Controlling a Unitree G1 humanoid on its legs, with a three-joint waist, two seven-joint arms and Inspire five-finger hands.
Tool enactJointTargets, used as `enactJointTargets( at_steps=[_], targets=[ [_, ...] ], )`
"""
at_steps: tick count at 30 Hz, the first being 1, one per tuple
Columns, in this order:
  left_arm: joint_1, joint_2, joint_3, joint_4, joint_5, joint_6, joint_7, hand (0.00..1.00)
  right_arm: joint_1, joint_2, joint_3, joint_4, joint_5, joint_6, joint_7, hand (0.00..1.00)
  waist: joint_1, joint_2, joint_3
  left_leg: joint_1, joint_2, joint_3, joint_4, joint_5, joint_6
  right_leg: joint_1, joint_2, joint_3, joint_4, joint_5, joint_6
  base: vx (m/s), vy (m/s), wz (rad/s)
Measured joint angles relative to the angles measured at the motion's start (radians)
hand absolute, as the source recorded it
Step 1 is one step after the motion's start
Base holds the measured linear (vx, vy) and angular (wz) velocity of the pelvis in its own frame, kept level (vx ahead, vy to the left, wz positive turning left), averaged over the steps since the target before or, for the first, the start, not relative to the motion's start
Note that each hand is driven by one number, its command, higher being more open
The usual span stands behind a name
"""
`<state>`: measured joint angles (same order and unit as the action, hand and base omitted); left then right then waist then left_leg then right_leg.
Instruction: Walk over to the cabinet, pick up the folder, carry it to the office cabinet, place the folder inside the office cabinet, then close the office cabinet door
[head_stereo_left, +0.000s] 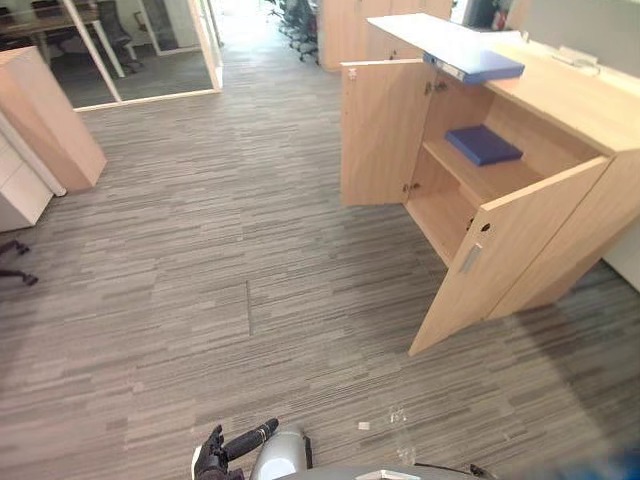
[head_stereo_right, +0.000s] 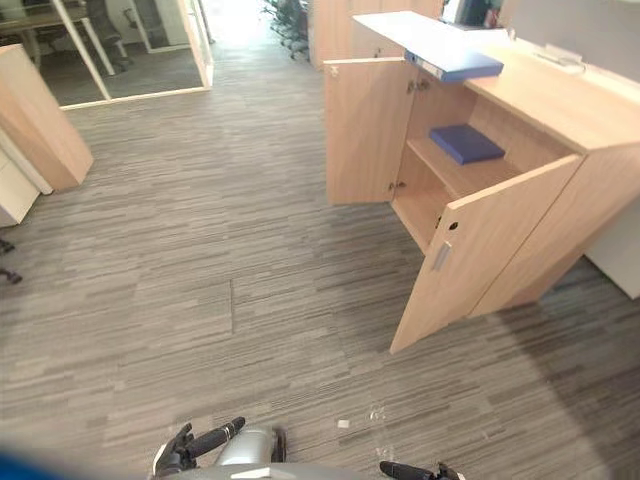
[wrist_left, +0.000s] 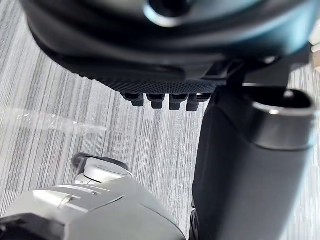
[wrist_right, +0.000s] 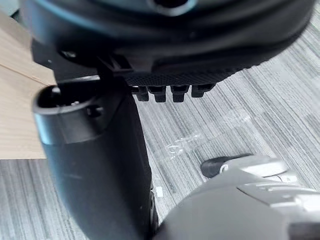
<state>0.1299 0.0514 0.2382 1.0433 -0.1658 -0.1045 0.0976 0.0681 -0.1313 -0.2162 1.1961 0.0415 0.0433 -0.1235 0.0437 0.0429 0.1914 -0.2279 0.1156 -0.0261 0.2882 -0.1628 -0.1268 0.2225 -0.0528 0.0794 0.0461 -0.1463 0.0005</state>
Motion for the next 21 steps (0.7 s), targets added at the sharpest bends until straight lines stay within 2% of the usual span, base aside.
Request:
enactJointTargets(
  at_steps=[1,2,3,4,5,7,8,10,11,12,13,14,15,16,17,18,19,20,21],
  targets=[
    [0.000,-0.002,-0.001,0.000,0.000,0.000,0.006,1.00,-0.002,-0.003,0.000,0.001,0.000,0.000,-0.003,1.00,0.000,0.008,0.004,0.005,0.003,-0.024,-0.053,0.014,-0.021,0.004,-0.007,0.009,-0.002,-0.007,0.012,0.26,0.357,-0.44],
    [0.000,-0.012,-0.006,0.002,0.000,0.000,0.016,1.00,-0.004,-0.016,0.002,0.008,0.000,0.000,-0.008,1.00,-0.001,0.032,0.009,0.014,0.028,-0.053,-0.104,0.029,-0.039,0.022,-0.016,0.022,-0.003,-0.027,0.045,0.27,0.379,-0.24],
    [-0.006,-0.009,-0.006,0.003,-0.001,0.001,0.019,1.00,-0.012,-0.014,0.001,0.021,0.000,-0.001,-0.013,1.00,-0.001,0.031,0.019,0.024,0.018,-0.031,-0.085,0.112,-0.038,0.053,-0.037,0.025,-0.002,-0.043,0.065,0.28,0.375,-0.29],
    [-0.005,0.002,-0.006,0.002,0.000,-0.003,0.023,1.00,-0.018,-0.013,0.000,0.040,-0.002,0.002,-0.013,1.00,0.004,0.016,0.019,0.027,-0.012,-0.007,-0.042,0.141,-0.012,0.076,-0.073,0.027,0.006,-0.051,0.067,0.24,0.281,-0.16],
    [-0.005,0.007,-0.006,0.003,0.000,-0.002,0.025,1.00,-0.016,-0.009,-0.001,0.043,-0.002,0.003,-0.012,1.00,0.003,0.005,0.010,0.023,-0.026,-0.002,-0.023,0.141,-0.010,0.078,-0.088,0.024,0.015,-0.050,0.067,0.38,0.364,-0.20],
    [-0.002,0.024,-0.006,0.023,0.000,0.010,0.032,1.00,-0.011,0.015,-0.037,0.048,-0.002,0.010,-0.008,1.00,-0.002,-0.026,-0.030,0.057,-0.072,0.020,-0.029,0.149,0.018,0.056,-0.133,0.017,0.095,-0.029,0.070,0.38,0.316,-0.13],
    [0.002,0.023,-0.006,0.029,0.000,0.012,0.034,1.00,-0.008,0.017,-0.056,0.052,-0.002,0.012,-0.007,1.00,-0.002,-0.024,-0.044,0.068,-0.081,0.025,-0.040,0.150,0.030,0.038,-0.139,0.020,0.128,-0.020,0.070,0.31,0.248,-0.27],
    [0.025,0.019,-0.009,0.043,0.001,0.020,0.035,1.00,-0.004,0.019,-0.113,0.059,-0.002,0.017,-0.003,1.00,0.005,-0.025,-0.096,0.129,-0.118,0.076,-0.114,0.152,0.087,-0.054,-0.178,0.051,0.296,0.002,0.082,0.32,0.243,-0.46],
    [0.029,0.018,-0.008,0.043,0.000,0.022,0.034,1.00,-0.003,0.019,-0.122,0.057,-0.002,0.017,-0.001,1.00,0.005,-0.024,-0.101,0.145,-0.132,0.086,-0.131,0.152,0.098,-0.079,-0.192,0.053,0.352,0.004,0.084,0.32,0.215,-0.36],
    [0.034,0.023,-0.014,0.042,0.007,0.023,0.032,1.00,-0.005,0.017,-0.158,0.053,-0.002,0.016,0.010,1.00,-0.004,-0.035,-0.104,0.193,-0.171,0.102,-0.167,0.150,0.115,-0.126,-0.242,0.023,0.484,0.011,0.077,0.30,0.199,-0.13],
    [0.035,0.032,-0.035,0.043,0.025,0.023,0.030,1.00,-0.008,0.021,-0.198,0.033,-0.002,0.015,0.015,1.00,-0.017,-0.045,-0.099,0.242,-0.216,0.105,-0.189,0.140,0.139,-0.178,-0.310,-0.049,0.640,0.050,0.020,0.28,0.189,-0.03],
    [0.036,0.036,-0.048,0.043,0.032,0.023,0.027,1.00,-0.010,0.022,-0.209,0.021,-0.002,0.014,0.016,1.00,-0.025,-0.045,-0.098,0.266,-0.233,0.105,-0.196,0.136,0.150,-0.204,-0.349,-0.096,0.715,0.089,-0.027,0.25,0.180,0.15],
    [0.040,0.038,-0.077,0.043,0.046,0.024,0.024,1.00,-0.012,0.020,-0.228,-0.006,-0.003,0.012,0.017,1.00,-0.040,-0.032,-0.097,0.312,-0.250,0.098,-0.204,0.126,0.180,-0.239,-0.426,-0.197,0.847,0.175,-0.100,0.23,0.165,0.21],
    [0.038,0.038,-0.092,0.043,0.053,0.025,0.023,1.00,-0.021,0.010,-0.233,-0.014,-0.005,0.012,0.026,1.00,-0.051,-0.023,-0.092,0.342,-0.252,0.085,-0.210,0.119,0.192,-0.258,-0.466,-0.274,0.937,0.162,-0.096,0.28,0.160,0.29],
    [0.022,0.037,-0.112,0.044,0.057,0.026,0.023,1.00,-0.036,0.006,-0.232,-0.015,-0.013,0.012,0.026,1.00,-0.053,-0.010,-0.078,0.388,-0.239,0.063,-0.222,0.114,0.198,-0.279,-0.461,-0.350,0.999,0.074,-0.048,0.22,0.099,0.24],
    [0.007,0.034,-0.119,0.047,0.057,0.026,0.023,1.00,-0.044,0.007,-0.232,-0.015,-0.014,0.012,0.026,1.00,-0.052,0.001,-0.066,0.406,-0.223,0.057,-0.225,0.112,0.200,-0.289,-0.430,-0.370,0.998,0.023,-0.012,0.18,0.020,0.29],
    [-0.018,0.034,-0.148,0.057,0.057,0.026,0.022,1.00,-0.056,0.011,-0.223,-0.027,-0.015,0.012,0.023,1.00,-0.053,0.014,-0.036,0.440,-0.189,0.042,-0.236,0.111,0.200,-0.296,-0.349,-0.404,0.922,-0.048,0.064,0.13,-0.057,0.27],
    [-0.038,0.042,-0.168,0.059,0.058,0.025,0.022,1.00,-0.055,0.017,-0.209,-0.041,-0.015,0.007,0.018,1.00,-0.051,0.014,-0.020,0.457,-0.166,0.034,-0.252,0.110,0.201,-0.315,-0.281,-0.432,0.795,-0.079,0.088,0.10,-0.092,0.26],
    [-0.042,0.048,-0.175,0.058,0.058,0.025,0.022,1.00,-0.055,0.022,-0.194,-0.048,-0.014,0.004,0.014,1.00,-0.051,0.008,-0.017,0.460,-0.160,0.031,-0.258,0.106,0.196,-0.324,-0.255,-0.437,0.719,-0.082,0.092,0.08,-0.159,0.24]
  ],
)
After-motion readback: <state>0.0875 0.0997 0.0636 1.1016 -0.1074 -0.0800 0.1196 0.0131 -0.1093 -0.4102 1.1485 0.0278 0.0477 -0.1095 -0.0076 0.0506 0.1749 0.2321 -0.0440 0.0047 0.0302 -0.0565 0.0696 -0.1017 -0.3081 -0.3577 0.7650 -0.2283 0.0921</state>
